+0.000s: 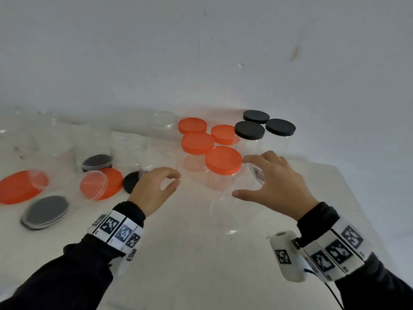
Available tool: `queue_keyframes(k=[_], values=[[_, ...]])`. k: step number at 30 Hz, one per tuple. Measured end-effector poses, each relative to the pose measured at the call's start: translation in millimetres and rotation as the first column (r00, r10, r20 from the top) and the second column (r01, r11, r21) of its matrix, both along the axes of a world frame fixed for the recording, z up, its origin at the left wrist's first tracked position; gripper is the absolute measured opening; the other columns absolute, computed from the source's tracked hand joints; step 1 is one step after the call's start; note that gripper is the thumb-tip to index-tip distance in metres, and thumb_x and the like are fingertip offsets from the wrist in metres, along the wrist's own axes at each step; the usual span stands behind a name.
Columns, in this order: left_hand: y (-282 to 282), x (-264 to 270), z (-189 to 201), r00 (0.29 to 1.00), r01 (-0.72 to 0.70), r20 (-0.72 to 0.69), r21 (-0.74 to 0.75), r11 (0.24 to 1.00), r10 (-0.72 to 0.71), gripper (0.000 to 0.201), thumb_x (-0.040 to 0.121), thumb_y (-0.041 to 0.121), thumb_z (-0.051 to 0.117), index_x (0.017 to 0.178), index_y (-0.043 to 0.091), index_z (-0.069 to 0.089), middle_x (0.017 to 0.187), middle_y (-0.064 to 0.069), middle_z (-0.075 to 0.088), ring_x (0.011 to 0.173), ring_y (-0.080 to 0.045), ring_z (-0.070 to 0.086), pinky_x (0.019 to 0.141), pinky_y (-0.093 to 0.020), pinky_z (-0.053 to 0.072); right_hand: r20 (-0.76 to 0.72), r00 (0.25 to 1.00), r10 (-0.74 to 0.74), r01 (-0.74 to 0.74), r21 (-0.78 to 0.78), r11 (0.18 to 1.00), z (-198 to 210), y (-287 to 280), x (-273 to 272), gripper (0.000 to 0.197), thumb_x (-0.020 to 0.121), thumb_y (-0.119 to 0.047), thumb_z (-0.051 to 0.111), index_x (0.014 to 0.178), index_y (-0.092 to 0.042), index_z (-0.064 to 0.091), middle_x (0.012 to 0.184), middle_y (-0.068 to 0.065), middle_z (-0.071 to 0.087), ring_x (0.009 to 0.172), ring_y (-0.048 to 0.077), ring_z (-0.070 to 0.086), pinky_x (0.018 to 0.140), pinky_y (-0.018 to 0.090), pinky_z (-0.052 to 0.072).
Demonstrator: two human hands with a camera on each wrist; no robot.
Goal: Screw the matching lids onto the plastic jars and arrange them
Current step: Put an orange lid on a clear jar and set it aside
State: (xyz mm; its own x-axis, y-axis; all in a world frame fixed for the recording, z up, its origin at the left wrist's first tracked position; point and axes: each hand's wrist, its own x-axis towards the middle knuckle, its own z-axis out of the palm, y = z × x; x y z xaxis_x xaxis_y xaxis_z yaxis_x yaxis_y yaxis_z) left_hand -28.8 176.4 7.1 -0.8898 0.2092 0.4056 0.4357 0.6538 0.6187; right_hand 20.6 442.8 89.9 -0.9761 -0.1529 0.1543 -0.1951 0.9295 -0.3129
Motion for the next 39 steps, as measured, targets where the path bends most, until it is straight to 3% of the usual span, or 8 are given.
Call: queue_keyframes(k=[6,13,18,21,24,29,35,39], values=[[-63,12,-11,0.983,-0.039,0.172,-0.165,0.986,0.068,0.018,0.089,0.019,0.058,0.105,0.015,0.064,0.102,0.006,0.062,0.095,-0.007,0.056,0.087,-0.020,0.044,-0.008,0.993,0.115,-0.116,-0.024,0.993,0,-57,-17,0.070,0.063,-0.066,0.067,0.125,-0.039,0.045,0.119,-0.010,0.044,0.110,0.013,0.040,0.077,0.028,0.034],[-88,-4,-16,0.932,0.039,0.326,-0.522,0.852,0.157,0.057,0.091,0.036,0.053,0.138,0.010,0.035,0.145,-0.005,0.033,0.132,-0.019,0.030,0.107,-0.028,0.027,-0.020,0.990,0.141,-0.142,-0.024,0.990,-9,-91,-26,0.072,0.063,-0.063,0.069,0.126,-0.037,0.045,0.121,-0.006,0.045,0.115,0.017,0.040,0.082,0.028,0.035],[-95,-20,-23,0.889,0.141,0.409,-0.672,0.727,0.206,0.073,0.091,0.048,0.047,0.146,0.011,0.018,0.155,-0.005,0.012,0.142,-0.021,0.010,0.116,-0.040,0.013,-0.059,0.994,0.097,-0.099,-0.029,0.995,-12,-94,-24,0.073,0.062,-0.063,0.069,0.125,-0.035,0.045,0.127,-0.005,0.043,0.115,0.017,0.040,0.084,0.031,0.040],[-97,-23,-24,0.869,0.171,0.449,-0.668,0.725,0.209,0.069,0.091,0.048,0.047,0.145,0.013,0.023,0.154,-0.004,0.016,0.141,-0.020,0.016,0.115,-0.041,0.015,-0.099,0.993,0.070,-0.075,-0.044,0.996,-14,-95,-19,0.075,0.059,-0.063,0.070,0.122,-0.031,0.045,0.128,-0.006,0.043,0.113,0.017,0.044,0.076,0.029,0.040],[-100,-22,-20,0.902,0.142,0.403,-0.618,0.773,0.156,0.061,0.089,0.044,0.053,0.138,0.014,0.035,0.142,-0.004,0.036,0.128,-0.020,0.036,0.107,-0.035,0.030,-0.132,0.991,0.038,-0.048,-0.073,0.996,-18,-96,-12,0.080,0.058,-0.056,0.076,0.121,-0.019,0.043,0.122,-0.005,0.043,0.100,0.013,0.047,0.070,0.027,0.037],[-98,-15,-18,0.909,0.184,0.402,-0.624,0.759,0.110,0.064,0.086,0.042,0.058,0.139,0.014,0.035,0.130,-0.005,0.038,0.118,-0.020,0.036,0.098,-0.030,0.035,-0.118,0.993,-0.020,-0.004,-0.202,0.979,-26,-97,-2,0.081,0.058,-0.043,0.083,0.117,-0.007,0.040,0.108,-0.006,0.038,0.095,0.010,0.041,0.077,0.020,0.033],[-98,-11,-17,0.912,0.216,0.404,-0.620,0.754,0.071,0.055,0.082,0.038,0.064,0.129,0.015,0.045,0.140,-0.004,0.028,0.125,-0.020,0.029,0.100,-0.029,0.034,-0.130,0.991,-0.042,0.001,-0.306,0.952,-38,-95,5,0.073,0.059,-0.027,0.086,0.112,-0.010,0.039,0.114,0.000,0.031,0.102,0.017,0.043,0.082,0.020,0.033],[-96,-10,-16,0.896,0.228,0.439,-0.593,0.772,0.072,0.058,0.079,0.040,0.067,0.126,0.017,0.042,0.134,-0.001,0.036,0.114,-0.018,0.041,0.089,-0.027,0.041,-0.091,0.995,-0.037,0.008,-0.296,0.955,-43,-95,9,0.077,0.060,-0.039,0.083,0.125,-0.020,0.047,0.117,-0.004,0.029,0.105,0.017,0.045,0.087,0.024,0.035]])
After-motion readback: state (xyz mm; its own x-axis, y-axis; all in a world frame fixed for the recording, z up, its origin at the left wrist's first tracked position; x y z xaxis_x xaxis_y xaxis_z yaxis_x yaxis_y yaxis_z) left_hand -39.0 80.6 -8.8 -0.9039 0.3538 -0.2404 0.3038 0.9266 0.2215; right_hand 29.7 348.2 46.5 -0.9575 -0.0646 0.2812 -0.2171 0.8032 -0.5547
